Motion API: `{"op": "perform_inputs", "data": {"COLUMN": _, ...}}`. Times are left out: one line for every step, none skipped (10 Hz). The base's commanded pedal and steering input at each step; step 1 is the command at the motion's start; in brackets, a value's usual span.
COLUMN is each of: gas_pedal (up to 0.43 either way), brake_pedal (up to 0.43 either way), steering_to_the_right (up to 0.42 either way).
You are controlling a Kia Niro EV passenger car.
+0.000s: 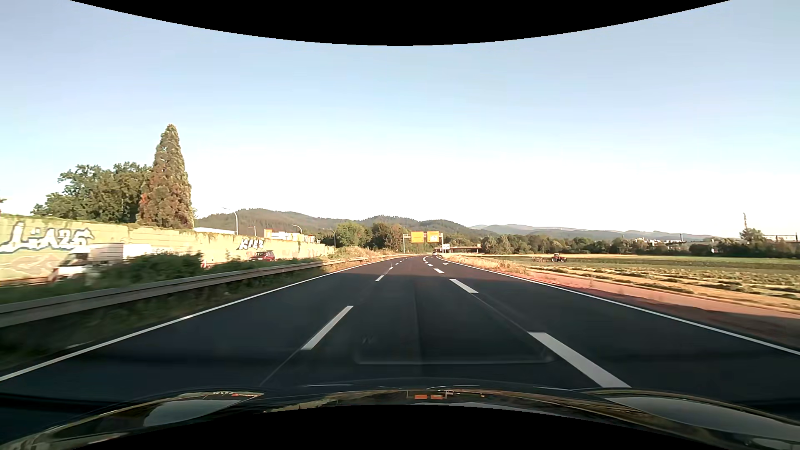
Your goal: Follow the waypoints while adhering to traffic rules and regulations
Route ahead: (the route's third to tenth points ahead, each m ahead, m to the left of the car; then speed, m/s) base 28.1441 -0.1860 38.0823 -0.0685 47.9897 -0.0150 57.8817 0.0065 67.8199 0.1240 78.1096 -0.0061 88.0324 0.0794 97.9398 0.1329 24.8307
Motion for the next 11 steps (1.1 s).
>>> {"op": "perform_inputs", "data": {"gas_pedal": 0.209, "brake_pedal": 0.0, "steering_to_the_right": 0.0}}
{"op": "perform_inputs", "data": {"gas_pedal": 0.209, "brake_pedal": 0.0, "steering_to_the_right": 0.0}}
{"op": "perform_inputs", "data": {"gas_pedal": 0.209, "brake_pedal": 0.0, "steering_to_the_right": 0.0}}
{"op": "perform_inputs", "data": {"gas_pedal": 0.209, "brake_pedal": 0.0, "steering_to_the_right": 0.0}}
{"op": "perform_inputs", "data": {"gas_pedal": 0.209, "brake_pedal": 0.0, "steering_to_the_right": 0.0}}
{"op": "perform_inputs", "data": {"gas_pedal": 0.209, "brake_pedal": 0.0, "steering_to_the_right": 0.0}}
{"op": "perform_inputs", "data": {"gas_pedal": 0.209, "brake_pedal": 0.0, "steering_to_the_right": 0.0}}
{"op": "perform_inputs", "data": {"gas_pedal": 0.209, "brake_pedal": 0.0, "steering_to_the_right": 0.0}}
{"op": "perform_inputs", "data": {"gas_pedal": 0.209, "brake_pedal": 0.0, "steering_to_the_right": 0.0}}
{"op": "perform_inputs", "data": {"gas_pedal": 0.209, "brake_pedal": 0.0, "steering_to_the_right": 0.0}}
{"op": "perform_inputs", "data": {"gas_pedal": 0.209, "brake_pedal": 0.0, "steering_to_the_right": 0.0}}
